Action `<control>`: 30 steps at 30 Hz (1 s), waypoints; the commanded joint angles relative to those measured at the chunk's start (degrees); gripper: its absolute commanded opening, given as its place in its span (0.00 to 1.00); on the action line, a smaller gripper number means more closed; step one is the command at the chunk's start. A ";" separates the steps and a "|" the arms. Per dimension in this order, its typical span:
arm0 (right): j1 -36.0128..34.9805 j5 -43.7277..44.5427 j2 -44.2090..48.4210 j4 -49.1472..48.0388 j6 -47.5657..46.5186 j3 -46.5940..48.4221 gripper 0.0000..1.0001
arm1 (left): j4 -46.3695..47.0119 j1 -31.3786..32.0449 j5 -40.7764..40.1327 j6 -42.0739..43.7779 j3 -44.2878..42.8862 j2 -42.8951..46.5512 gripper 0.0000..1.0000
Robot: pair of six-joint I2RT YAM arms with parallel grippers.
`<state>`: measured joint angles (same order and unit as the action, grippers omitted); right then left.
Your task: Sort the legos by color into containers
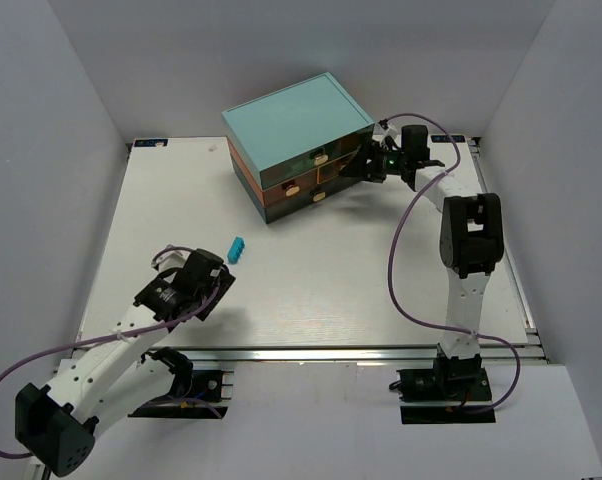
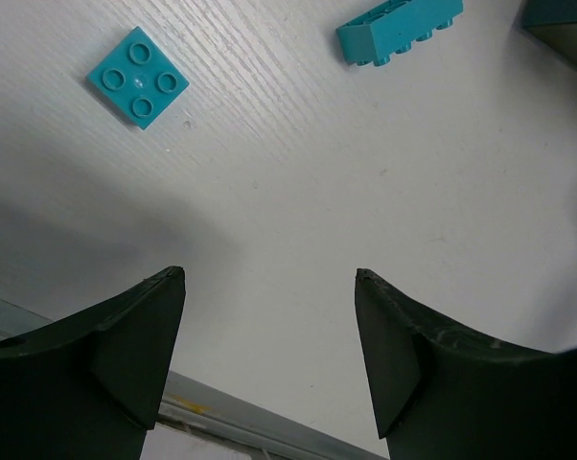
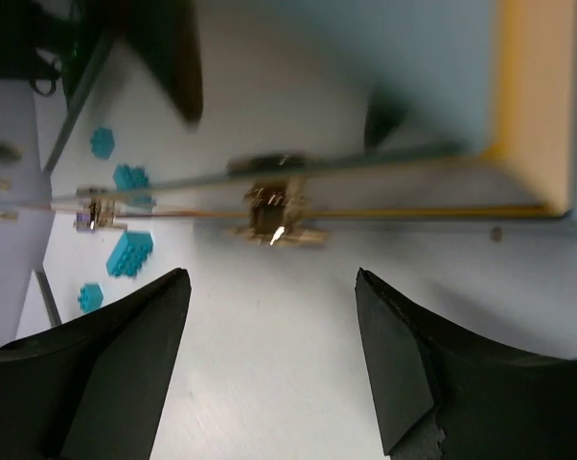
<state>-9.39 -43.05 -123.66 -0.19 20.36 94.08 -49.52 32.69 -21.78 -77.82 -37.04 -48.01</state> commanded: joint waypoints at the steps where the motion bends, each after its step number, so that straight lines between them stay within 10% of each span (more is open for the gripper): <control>1: 0.25 0.42 -3.07 -4.65 5.38 5.13 0.75 | -0.93 -0.43 0.51 -2.15 1.09 2.30 0.81; 10: 0.16 1.39 -6.51 -13.61 11.72 8.13 0.62 | -1.99 -0.43 1.13 -4.00 2.50 4.68 0.82; 17: 0.25 4.37 -3.00 -19.40 14.45 1.29 0.26 | -3.04 -0.43 0.25 -4.88 3.37 5.56 0.82; 30: 4.90 3.15 12.82 -23.54 11.02 -26.31 0.23 | -5.94 -0.43 -2.56 -6.11 1.00 -2.87 0.91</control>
<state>-6.52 -42.11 -114.45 -22.76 33.87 71.44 -54.22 32.67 -21.67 -82.56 -34.13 -48.93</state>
